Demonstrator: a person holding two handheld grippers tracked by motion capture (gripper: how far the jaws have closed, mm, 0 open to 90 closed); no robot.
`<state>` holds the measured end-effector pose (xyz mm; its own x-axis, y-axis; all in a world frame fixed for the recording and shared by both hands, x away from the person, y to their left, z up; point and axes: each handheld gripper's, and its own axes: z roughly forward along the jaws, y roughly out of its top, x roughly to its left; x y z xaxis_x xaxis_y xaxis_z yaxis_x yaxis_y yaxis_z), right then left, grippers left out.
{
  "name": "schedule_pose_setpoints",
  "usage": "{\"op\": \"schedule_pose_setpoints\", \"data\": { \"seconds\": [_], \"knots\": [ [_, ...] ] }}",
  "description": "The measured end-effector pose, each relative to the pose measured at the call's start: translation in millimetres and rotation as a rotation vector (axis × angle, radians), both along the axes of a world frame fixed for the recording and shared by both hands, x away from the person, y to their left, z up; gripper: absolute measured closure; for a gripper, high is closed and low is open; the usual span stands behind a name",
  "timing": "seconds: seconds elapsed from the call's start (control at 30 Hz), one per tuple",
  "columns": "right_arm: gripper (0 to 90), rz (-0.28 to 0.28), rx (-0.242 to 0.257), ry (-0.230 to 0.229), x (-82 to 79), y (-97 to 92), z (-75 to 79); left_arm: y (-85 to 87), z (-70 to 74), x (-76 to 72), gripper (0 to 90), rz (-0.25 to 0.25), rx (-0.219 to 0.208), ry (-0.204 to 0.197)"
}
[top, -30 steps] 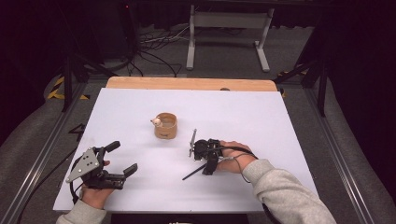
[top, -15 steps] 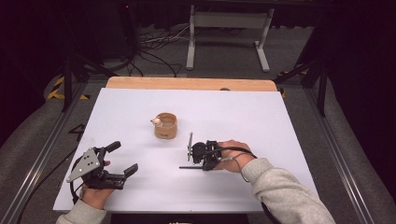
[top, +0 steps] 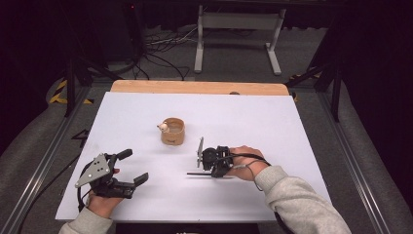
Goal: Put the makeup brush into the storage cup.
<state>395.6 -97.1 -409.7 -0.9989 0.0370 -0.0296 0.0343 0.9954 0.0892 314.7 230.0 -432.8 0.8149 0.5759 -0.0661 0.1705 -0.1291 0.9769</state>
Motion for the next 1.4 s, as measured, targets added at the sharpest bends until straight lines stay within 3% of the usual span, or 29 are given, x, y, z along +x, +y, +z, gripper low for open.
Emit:
{"op": "schedule_pose_setpoints", "data": {
  "seconds": [0.1, 0.4, 0.93, 1.4],
  "knots": [
    [83.4, 0.002, 0.023, -0.012, -3.4, -1.5, 8.9, -1.7, 2.5, 2.0, 7.4, -0.044, 0.014, -0.009],
    [83.4, 0.013, 0.053, -0.03, -11.1, -4.2, 30.9, -17.8, 8.4, 13.4, 6.3, -0.168, 0.004, 0.001],
    [83.4, 0.025, 0.072, -0.044, -27.9, -3.9, 65.3, -50.2, 13.5, 19.8, 4.2, -0.258, -0.001, -0.016],
    [83.3, 0.074, 0.081, -0.042, -39.1, 6.1, 77.5, -71.0, 14.0, 22.6, 3.9, -0.347, 0.006, -0.011]
  ]
}}
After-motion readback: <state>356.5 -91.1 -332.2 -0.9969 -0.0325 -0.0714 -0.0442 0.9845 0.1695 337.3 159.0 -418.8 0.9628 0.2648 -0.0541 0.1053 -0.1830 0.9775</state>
